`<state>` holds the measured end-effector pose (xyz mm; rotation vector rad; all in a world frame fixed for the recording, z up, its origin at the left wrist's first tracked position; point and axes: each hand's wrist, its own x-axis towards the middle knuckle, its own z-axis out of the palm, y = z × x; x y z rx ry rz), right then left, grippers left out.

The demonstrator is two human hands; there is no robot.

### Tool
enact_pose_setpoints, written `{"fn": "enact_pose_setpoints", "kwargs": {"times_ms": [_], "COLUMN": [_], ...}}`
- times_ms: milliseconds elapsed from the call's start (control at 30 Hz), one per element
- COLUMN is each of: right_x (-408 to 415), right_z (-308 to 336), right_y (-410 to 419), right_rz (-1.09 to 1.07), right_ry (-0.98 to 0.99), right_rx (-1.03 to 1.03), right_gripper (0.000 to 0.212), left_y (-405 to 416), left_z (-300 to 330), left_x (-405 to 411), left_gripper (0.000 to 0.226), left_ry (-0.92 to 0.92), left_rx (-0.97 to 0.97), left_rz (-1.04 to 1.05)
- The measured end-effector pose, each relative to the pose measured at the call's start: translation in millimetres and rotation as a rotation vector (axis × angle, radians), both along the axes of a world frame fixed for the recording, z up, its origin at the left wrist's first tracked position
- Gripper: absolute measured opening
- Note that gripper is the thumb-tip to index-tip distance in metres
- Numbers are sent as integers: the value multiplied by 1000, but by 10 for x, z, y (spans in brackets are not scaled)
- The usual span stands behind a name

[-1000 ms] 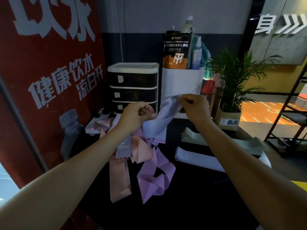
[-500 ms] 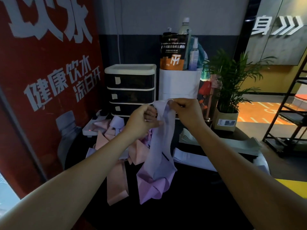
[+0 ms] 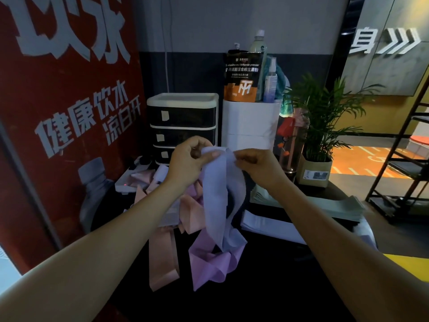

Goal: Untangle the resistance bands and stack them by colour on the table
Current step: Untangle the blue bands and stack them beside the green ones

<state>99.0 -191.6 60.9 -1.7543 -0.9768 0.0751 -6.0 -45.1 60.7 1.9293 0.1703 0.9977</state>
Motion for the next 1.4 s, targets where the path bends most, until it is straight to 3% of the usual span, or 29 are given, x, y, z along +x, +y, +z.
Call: {"fn": "enact_pose_setpoints", "kwargs": {"times_ms": [167,400,567,667,733,867,1000,1133,1400], "right_x": [-163,-90,-83,-192,-260,-273,-209,-260,-274], "right_z": [148,221,239,271,297,338,345,306,281], "right_y": [35,50,14,20,31,21,16,45,-18], "right_rz": [104,-70,-169,-36,60,141,117,235,193], "right_ry": [-62,-90,-103,-136,-180,-178,15,75,95], "right_rx": [60,126,163,137,99,90,183,104,26], "right_gripper": [22,11,12,11,13,18,19,27,14], "left_y": [8,-80,-127,-214,-242,-192,-117,-118,-87], "left_z": [111,221,135,160,230,351,454,522,494], "left_x": [19,-39,-46,-41,-51,-61,-99,-116,-135], "left_gripper": [25,21,8,38,45,22,22,18,21], "left_ry": [19,43,109,206,205,168,145,177,111], "left_rx": [113,81,-53,-194,-312,-428,-381,-296,-211], "left_rz": [75,13,-69,-190,-255,-270,-253,-296,-173]}}
